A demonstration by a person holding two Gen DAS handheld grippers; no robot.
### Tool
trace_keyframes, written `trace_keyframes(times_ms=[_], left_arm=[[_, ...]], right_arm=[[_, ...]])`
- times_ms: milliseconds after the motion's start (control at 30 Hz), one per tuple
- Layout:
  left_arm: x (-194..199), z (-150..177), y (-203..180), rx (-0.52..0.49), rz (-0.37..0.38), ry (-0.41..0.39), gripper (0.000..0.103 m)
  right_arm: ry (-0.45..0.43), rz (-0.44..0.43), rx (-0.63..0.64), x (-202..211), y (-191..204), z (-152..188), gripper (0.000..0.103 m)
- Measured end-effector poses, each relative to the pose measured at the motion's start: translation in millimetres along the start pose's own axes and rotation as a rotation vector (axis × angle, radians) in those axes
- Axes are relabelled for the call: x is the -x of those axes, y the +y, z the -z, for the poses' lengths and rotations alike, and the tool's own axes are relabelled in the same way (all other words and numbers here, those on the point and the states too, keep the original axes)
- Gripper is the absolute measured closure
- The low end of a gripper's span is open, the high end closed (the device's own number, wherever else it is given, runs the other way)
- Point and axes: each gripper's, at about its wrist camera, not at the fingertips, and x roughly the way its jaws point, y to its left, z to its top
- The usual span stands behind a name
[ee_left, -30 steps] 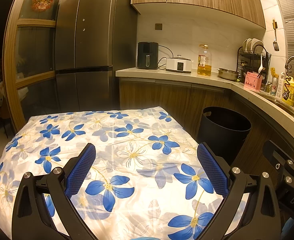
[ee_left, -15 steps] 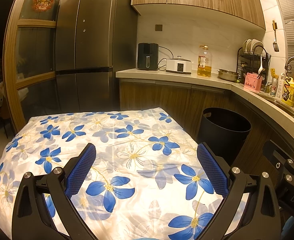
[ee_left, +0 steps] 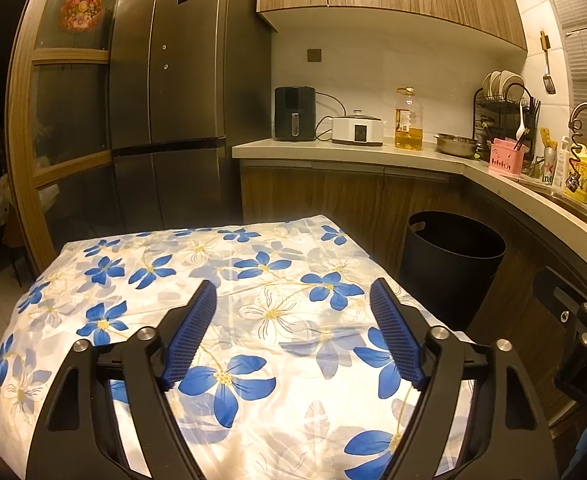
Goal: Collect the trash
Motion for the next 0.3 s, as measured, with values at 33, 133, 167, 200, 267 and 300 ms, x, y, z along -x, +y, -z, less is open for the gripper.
trace_keyframes(times_ms=[33, 133, 167, 200, 267, 300], left_arm=[[0.3, 0.3, -0.3, 0.0, -0.003, 0.001, 0.021], [0.7, -0.5, 1.1, 0.008, -0.015, 0.0, 0.011], [1.0, -1.1, 1.4, 0.011, -0.02, -0.003, 0.007], [1.3, -1.6, 2.7, 0.015, -0.021, -0.007, 0.006], [2.3, -2.6, 3.7, 0.023, -0.022, -0.011, 0.006], [2.5, -2.9, 4.6, 0.028, -0.02, -0.01, 0.006]], right_arm=[[0.0, 0.001, -0.002, -0.1, -0.5, -0.6, 0.005], [-0.004, 0.004, -0.008, 0.3, -1.2, -2.2, 0.005], [-0.006, 0.005, -0.01, 0.5, -1.4, -2.7, 0.005], [-0.008, 0.006, -0.012, 1.1, -1.3, -2.7, 0.005], [-0.01, 0.007, -0.015, 1.3, -2.0, -3.5, 0.005], [-0.012, 0.008, -0.016, 1.5, -1.9, -3.3, 0.005]])
